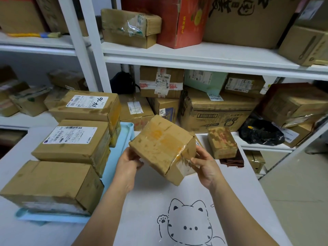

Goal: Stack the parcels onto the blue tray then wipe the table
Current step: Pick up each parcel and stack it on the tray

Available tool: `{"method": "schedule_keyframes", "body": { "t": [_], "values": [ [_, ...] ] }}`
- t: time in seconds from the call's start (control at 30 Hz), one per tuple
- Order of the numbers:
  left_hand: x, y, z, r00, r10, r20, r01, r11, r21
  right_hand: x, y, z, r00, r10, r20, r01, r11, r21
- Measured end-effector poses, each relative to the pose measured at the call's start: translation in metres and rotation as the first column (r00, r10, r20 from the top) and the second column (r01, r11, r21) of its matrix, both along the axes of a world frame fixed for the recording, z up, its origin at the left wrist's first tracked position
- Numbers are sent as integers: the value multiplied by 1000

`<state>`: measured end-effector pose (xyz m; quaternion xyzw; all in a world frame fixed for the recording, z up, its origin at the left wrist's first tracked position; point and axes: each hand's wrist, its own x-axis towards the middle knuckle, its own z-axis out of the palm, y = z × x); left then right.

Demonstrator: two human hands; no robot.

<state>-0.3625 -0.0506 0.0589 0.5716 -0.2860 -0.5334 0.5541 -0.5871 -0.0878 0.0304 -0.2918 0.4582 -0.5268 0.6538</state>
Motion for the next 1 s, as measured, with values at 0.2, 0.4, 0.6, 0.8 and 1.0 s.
{"method": "schedule_keyframes", "body": {
  "t": [0.2, 0.4, 0.6, 0.8, 1.0],
  "values": [
    [13, 1, 4, 969, -58, -238, 77, 994, 72, 1, -3, 12, 995, -86, 40, 86, 996, 2],
    [2, 7, 9, 935, -138, -325, 153, 988, 20, 5, -8, 8, 980, -147, -135, 142, 989, -48],
    [11, 8, 7, 924, -244, -294, 196, 963, -183, 4, -9, 15, 970, -78, -232, 83, 996, 12],
    [3, 7, 16, 960, -261, -98, 240, 952, -189, 11, -9, 29, 909, 209, -362, -144, 970, 197],
    [-18, 6, 43, 851, -344, 396, 404, 911, -77, 20, -5, 45, 931, 357, -79, -322, 902, 287]
  ]
}}
